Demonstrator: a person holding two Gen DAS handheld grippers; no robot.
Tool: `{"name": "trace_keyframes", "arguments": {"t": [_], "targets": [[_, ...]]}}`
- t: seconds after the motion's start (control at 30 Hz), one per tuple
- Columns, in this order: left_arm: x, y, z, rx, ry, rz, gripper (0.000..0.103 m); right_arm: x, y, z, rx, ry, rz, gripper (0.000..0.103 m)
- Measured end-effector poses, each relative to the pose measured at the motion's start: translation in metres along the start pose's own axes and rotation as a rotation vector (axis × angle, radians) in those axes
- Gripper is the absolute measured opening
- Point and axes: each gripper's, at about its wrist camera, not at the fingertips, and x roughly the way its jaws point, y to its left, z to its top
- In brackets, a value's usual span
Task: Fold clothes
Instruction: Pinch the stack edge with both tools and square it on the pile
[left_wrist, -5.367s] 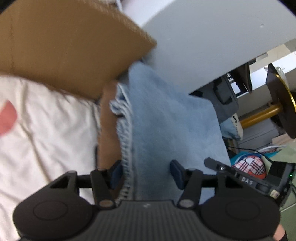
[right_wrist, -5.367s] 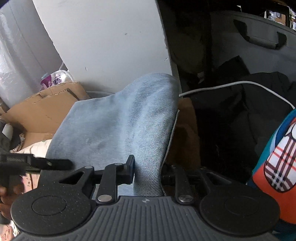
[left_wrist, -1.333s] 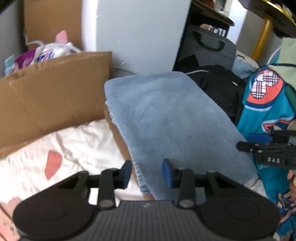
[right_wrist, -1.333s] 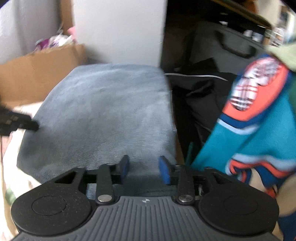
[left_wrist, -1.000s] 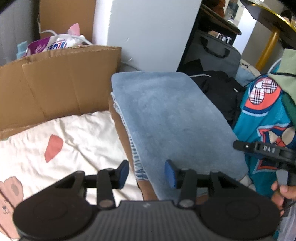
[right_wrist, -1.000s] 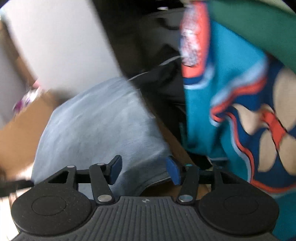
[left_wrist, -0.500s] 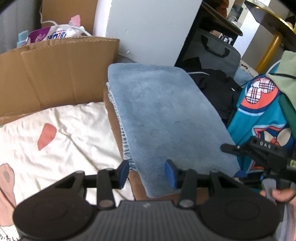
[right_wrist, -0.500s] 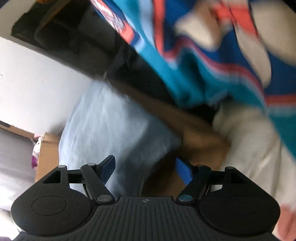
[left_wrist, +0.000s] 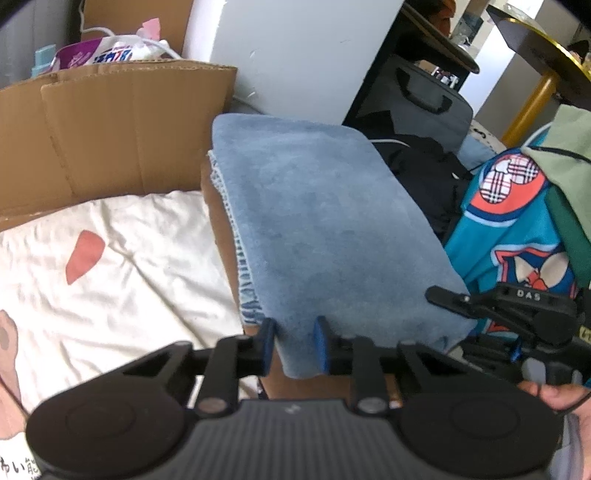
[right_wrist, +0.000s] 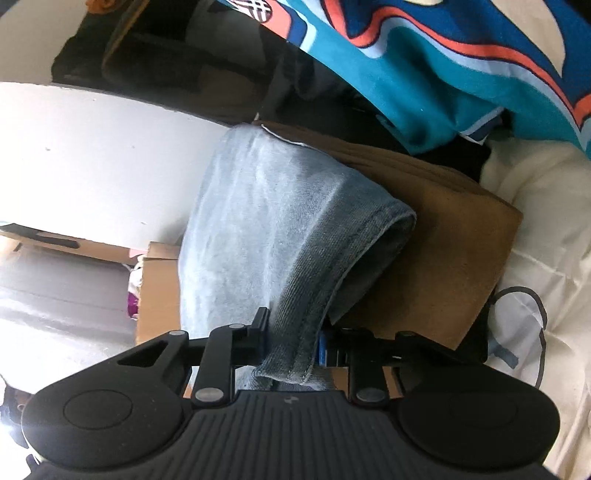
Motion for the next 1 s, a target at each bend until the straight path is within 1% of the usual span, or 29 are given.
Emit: {"name": "trace_keyframes", "arguments": {"t": [0.07, 0.23, 0.3, 0.33, 0.4, 0.43, 0.47, 0.5, 0.53, 0.6, 0.7, 0.77, 0.8, 0.83, 0.87, 0.93, 1.0], "targets": [[-0.001, 0.003, -0.001, -0.014, 0.012, -0.005, 0.008, -0.002, 0.0, -0.002, -0.01, 0.006, 0.001, 0.024], [-0.011, 0.011, -0.003, -0.024, 0.034, 0.013, 0.007, -0.008, 0.0, -0.002, -0.005, 0.001, 0.036, 0.023], [-0.013, 0.016, -0.003, -0.037, 0.037, 0.017, 0.012, -0.011, 0.001, 0.0, -0.017, -0.009, 0.044, 0.023], [-0.014, 0.018, -0.003, -0.045, 0.032, 0.016, 0.017, -0.012, 0.0, 0.001, -0.016, -0.01, 0.046, 0.023], [-0.015, 0.02, -0.003, -0.061, 0.016, 0.008, 0.02, -0.011, -0.001, 0.001, 0.0, -0.013, 0.056, 0.024], [-0.015, 0.02, -0.002, -0.07, 0.008, 0.003, 0.025, -0.009, -0.002, 0.002, 0.007, -0.014, 0.055, 0.025], [-0.015, 0.02, -0.001, -0.079, 0.001, -0.001, 0.031, -0.008, -0.003, 0.002, 0.015, -0.014, 0.051, 0.029], [-0.014, 0.02, 0.0, -0.088, -0.006, -0.004, 0.033, -0.006, -0.005, 0.003, 0.024, -0.011, 0.045, 0.031], [-0.012, 0.019, 0.002, -0.099, -0.014, -0.008, 0.038, -0.005, -0.007, 0.003, 0.028, -0.009, 0.043, 0.033], [-0.008, 0.017, 0.004, -0.12, -0.026, -0.023, 0.04, -0.001, -0.009, 0.001, 0.029, -0.009, 0.042, 0.041], [0.002, 0.015, 0.007, -0.155, -0.02, -0.049, 0.04, 0.004, -0.016, -0.003, 0.049, -0.005, 0.034, 0.041], [0.009, 0.016, 0.006, -0.188, -0.007, -0.074, 0.039, 0.005, -0.02, -0.006, 0.068, 0.004, 0.029, 0.03], [0.012, 0.017, 0.004, -0.214, -0.005, -0.079, 0.039, 0.006, -0.019, -0.007, 0.07, 0.003, 0.023, 0.028], [0.014, 0.02, 0.004, -0.24, -0.002, -0.071, 0.03, 0.007, -0.019, -0.008, 0.075, 0.003, 0.018, 0.027], [0.015, 0.022, 0.004, -0.256, 0.009, -0.059, 0.022, 0.008, -0.018, -0.009, 0.08, 0.003, 0.012, 0.027], [0.012, 0.025, 0.007, -0.273, 0.04, -0.048, 0.018, 0.01, -0.017, -0.01, 0.096, 0.007, 0.001, 0.027], [0.002, 0.026, 0.013, -0.27, 0.066, -0.044, 0.009, 0.007, -0.014, -0.008, 0.115, 0.02, -0.017, 0.035]]}}
